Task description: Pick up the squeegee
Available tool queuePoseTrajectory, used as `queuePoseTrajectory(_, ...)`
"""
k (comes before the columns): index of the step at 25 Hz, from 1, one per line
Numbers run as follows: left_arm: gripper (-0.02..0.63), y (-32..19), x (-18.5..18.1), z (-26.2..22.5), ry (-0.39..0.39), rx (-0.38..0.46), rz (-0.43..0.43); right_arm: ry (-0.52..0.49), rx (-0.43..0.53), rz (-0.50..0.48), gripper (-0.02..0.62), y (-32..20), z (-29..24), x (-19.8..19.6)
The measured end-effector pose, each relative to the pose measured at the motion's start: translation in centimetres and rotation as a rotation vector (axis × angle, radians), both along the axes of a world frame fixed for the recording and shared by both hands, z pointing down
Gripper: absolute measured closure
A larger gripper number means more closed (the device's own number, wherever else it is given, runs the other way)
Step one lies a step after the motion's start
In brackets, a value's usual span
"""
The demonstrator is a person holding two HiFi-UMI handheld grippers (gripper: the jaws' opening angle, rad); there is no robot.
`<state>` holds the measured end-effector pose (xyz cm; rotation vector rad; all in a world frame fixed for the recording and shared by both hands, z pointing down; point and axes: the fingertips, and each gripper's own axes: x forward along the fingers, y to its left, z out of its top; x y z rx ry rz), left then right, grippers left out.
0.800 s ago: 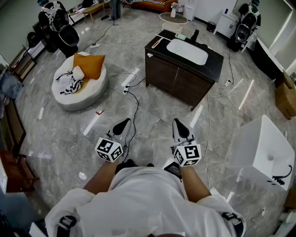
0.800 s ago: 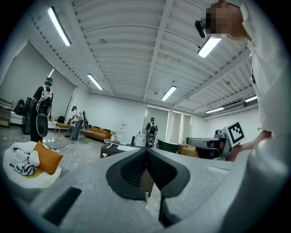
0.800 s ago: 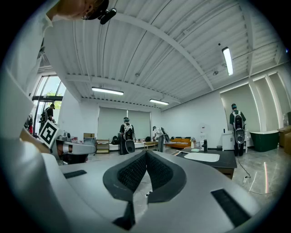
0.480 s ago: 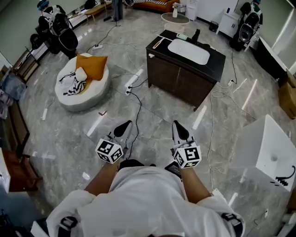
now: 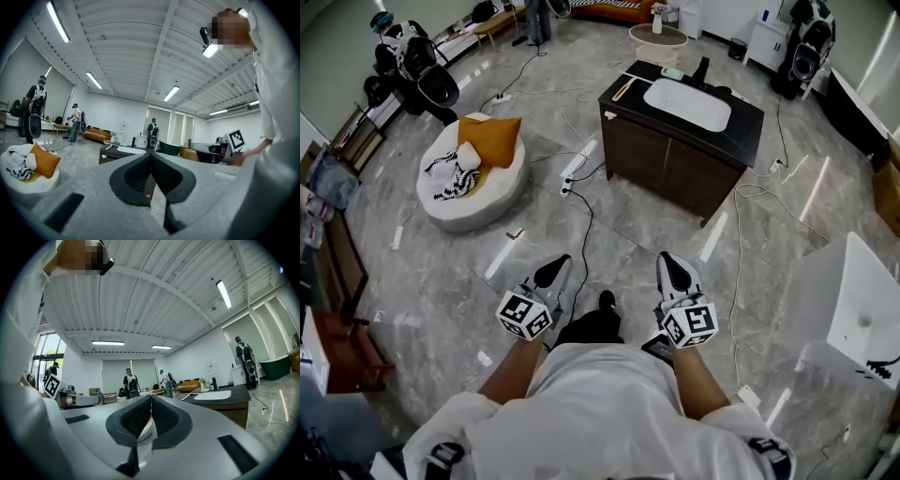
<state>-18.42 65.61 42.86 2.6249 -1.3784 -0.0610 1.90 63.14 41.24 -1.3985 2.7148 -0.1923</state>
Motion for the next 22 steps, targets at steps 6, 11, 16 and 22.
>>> queuePoseTrajectory(6, 0.591, -4.7, 0.1, 0.5, 0.034, -0.001, -0.012, 0.009, -0.019, 0.011, 0.581, -3.5, 0.3, 1.3)
queuePoseTrajectory(11, 0.591, -10.5, 0.9, 0.2, 0.060, 0.007, -0.011, 0.046, -0.026, 0.025, 0.581, -8.7, -0.2, 2.9)
queuePoseTrajectory(16, 0.591, -17.5, 0.8, -0.5, 0.072, 0.011, 0.006, 0.045, -0.032, 0.033, 0.581, -15.4, -0.8, 2.8)
queuePoseTrajectory(22, 0.591, -26.6, -0.1, -1.4, 0.088, 0.012, 0.006, 0.074, -0.029, 0.030, 0.581, -24.1, -1.7, 2.5)
